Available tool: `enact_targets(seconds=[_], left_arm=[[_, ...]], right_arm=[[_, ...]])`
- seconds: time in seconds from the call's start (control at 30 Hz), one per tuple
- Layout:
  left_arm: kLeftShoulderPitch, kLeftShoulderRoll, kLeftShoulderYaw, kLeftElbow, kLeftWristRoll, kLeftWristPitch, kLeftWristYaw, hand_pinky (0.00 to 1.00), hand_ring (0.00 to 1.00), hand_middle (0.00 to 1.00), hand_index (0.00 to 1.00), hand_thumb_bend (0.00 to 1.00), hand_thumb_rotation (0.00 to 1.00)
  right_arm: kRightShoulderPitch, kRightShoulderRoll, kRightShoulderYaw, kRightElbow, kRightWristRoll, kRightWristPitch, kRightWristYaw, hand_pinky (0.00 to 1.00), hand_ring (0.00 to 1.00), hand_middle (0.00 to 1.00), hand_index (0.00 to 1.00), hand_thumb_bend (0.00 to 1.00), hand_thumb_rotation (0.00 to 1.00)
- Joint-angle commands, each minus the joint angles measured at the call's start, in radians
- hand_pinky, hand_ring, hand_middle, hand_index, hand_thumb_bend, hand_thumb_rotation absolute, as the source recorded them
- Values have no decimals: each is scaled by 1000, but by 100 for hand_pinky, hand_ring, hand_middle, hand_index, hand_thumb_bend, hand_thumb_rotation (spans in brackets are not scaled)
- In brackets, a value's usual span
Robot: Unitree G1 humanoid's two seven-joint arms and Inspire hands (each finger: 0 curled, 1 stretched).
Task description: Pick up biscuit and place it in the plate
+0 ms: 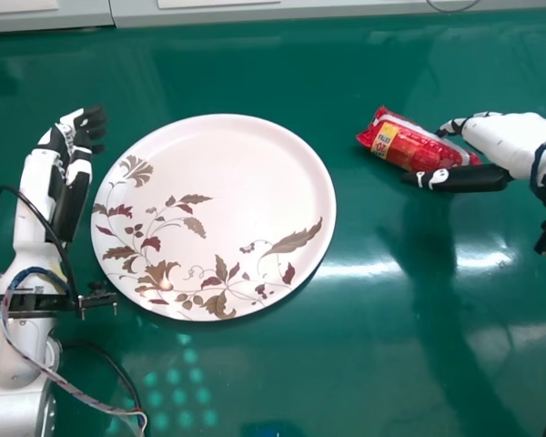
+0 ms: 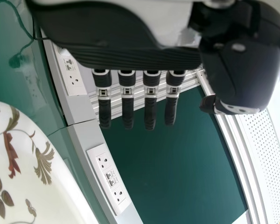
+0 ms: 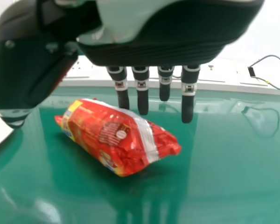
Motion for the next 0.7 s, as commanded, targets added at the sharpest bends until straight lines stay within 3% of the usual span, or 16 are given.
enact_targets(seconds=[0.0,0.23,0.43,0.67], left_arm=[[19,-6,-8,-20,5,5,-3,77,83,85,86,30,2],[23,-9,-12,-24,3,6,0,78,84,85,87,30,1],[26,-9,-12,-20,3,-2,1,77,83,85,86,29,0],[30,-15,-11,-30,-5,10,0,78,85,85,87,30,0]], right_arm=[[-30,-10,37,33,-25,-8,22,77,88,91,92,100,65],[-128,13,119,145,-68,-23,30,78,87,92,92,100,67],[-193,33,166,232,-99,-35,10,65,79,87,89,100,67],[-248,51,195,306,-128,-24,4,76,85,90,89,100,66]])
